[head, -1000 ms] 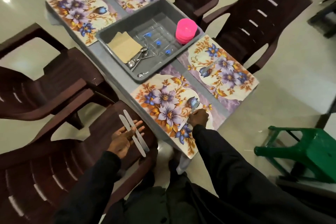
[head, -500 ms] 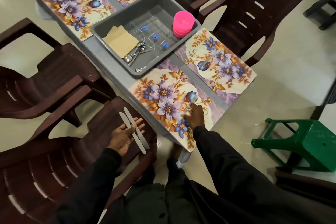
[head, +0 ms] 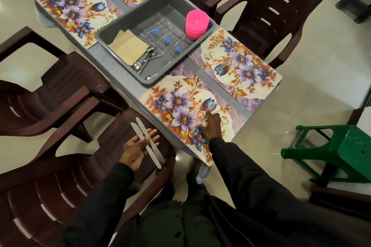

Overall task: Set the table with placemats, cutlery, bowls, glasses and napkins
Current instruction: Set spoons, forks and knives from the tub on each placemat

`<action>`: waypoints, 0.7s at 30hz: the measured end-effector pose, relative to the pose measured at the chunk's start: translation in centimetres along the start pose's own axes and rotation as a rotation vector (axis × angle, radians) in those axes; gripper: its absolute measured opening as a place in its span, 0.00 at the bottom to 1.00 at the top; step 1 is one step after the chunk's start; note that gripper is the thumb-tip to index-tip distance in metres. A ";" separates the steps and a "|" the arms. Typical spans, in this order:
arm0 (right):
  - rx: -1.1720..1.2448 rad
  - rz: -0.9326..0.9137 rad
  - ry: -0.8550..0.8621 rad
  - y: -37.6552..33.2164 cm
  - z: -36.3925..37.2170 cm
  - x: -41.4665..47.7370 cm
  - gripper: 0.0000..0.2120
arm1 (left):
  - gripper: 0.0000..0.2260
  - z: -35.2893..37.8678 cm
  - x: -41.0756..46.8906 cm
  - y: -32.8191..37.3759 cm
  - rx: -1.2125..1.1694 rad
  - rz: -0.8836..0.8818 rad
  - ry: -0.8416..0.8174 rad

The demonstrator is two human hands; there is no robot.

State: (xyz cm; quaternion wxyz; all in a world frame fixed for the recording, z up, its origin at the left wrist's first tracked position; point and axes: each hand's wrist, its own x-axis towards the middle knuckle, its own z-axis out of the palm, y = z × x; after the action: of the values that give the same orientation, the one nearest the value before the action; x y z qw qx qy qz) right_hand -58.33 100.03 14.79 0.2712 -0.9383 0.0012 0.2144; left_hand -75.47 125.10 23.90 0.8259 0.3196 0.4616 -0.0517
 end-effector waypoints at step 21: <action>0.468 -0.018 -0.002 -4.8 -3.4 -9.5 0.06 | 0.14 1.3 -3.2 -1.0 -0.009 0.000 -0.130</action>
State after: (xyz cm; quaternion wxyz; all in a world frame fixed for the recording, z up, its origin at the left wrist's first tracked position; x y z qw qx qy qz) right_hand -64.99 101.26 23.66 0.4833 -0.8496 0.0424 0.2070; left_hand -76.75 122.88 26.41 0.8556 0.3117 0.4072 -0.0704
